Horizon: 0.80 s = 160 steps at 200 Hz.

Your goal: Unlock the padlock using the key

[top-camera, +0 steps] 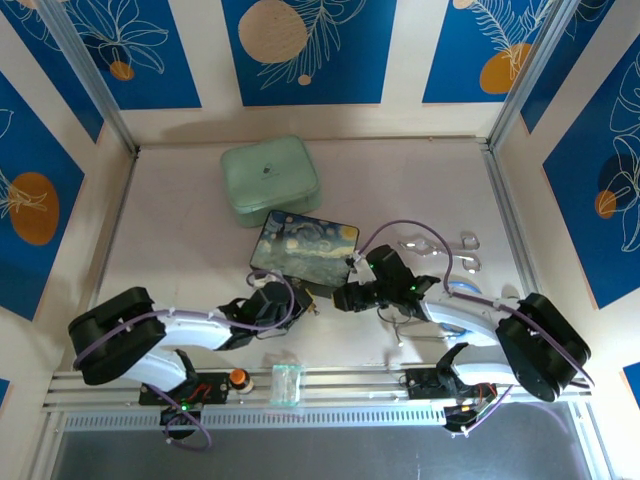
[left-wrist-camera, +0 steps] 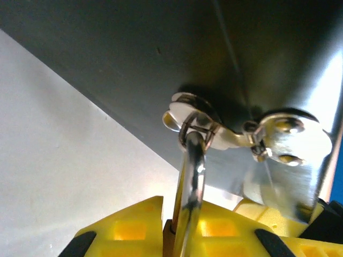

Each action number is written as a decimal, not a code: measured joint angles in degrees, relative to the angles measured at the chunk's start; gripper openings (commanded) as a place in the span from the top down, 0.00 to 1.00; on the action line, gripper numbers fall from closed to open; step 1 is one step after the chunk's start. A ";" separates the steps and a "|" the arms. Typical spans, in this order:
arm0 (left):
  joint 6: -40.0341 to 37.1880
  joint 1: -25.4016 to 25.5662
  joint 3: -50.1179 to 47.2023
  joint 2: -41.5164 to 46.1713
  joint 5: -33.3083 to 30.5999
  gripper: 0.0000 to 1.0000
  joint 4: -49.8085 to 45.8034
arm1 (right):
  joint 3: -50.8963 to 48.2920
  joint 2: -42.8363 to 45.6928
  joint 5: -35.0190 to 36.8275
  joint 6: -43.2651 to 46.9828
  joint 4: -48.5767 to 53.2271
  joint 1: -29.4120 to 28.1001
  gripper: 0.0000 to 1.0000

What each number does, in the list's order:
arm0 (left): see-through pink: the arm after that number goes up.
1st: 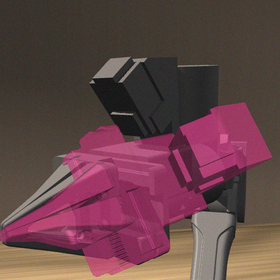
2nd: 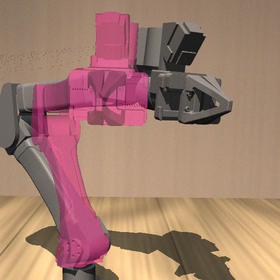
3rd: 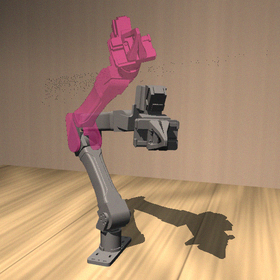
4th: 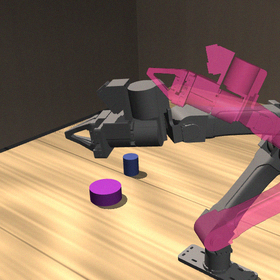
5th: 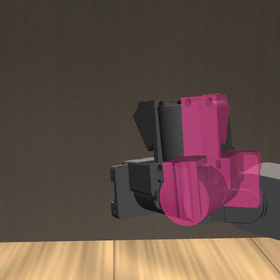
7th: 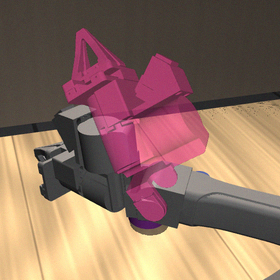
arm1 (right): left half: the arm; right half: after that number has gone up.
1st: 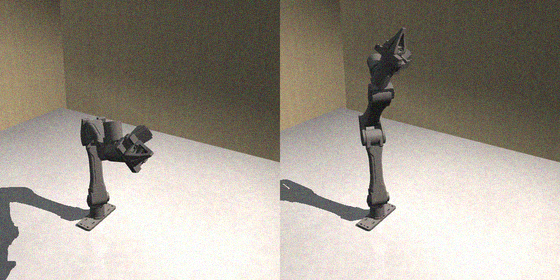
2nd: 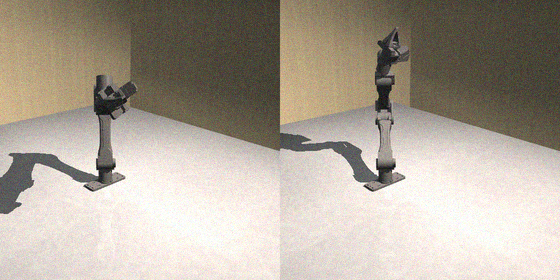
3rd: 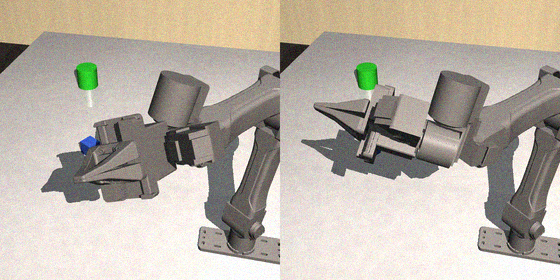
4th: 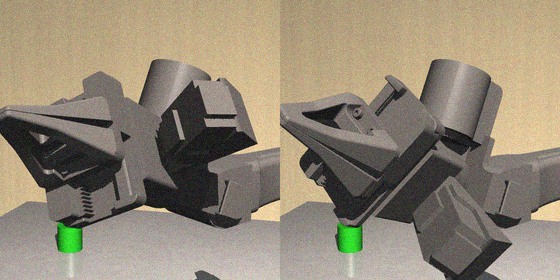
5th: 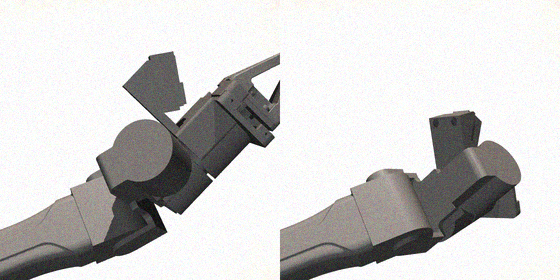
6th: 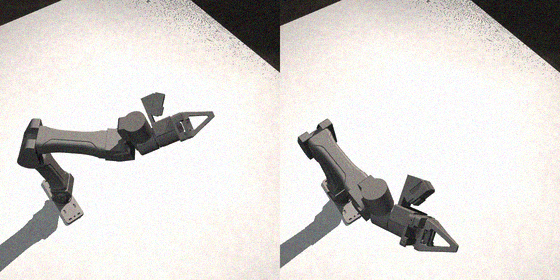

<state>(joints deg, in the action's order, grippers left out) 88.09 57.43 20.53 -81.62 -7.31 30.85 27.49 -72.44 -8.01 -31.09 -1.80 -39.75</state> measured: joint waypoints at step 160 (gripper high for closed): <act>-28.68 -0.35 16.11 -2.51 -5.90 0.77 -40.15 | 1.03 -3.65 13.88 -6.93 1.20 -3.28 0.66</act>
<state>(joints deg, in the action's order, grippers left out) 59.42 57.08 36.64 -84.14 -13.21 -9.30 28.51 -76.09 5.87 -38.02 -0.60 -43.03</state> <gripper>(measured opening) 0.225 0.345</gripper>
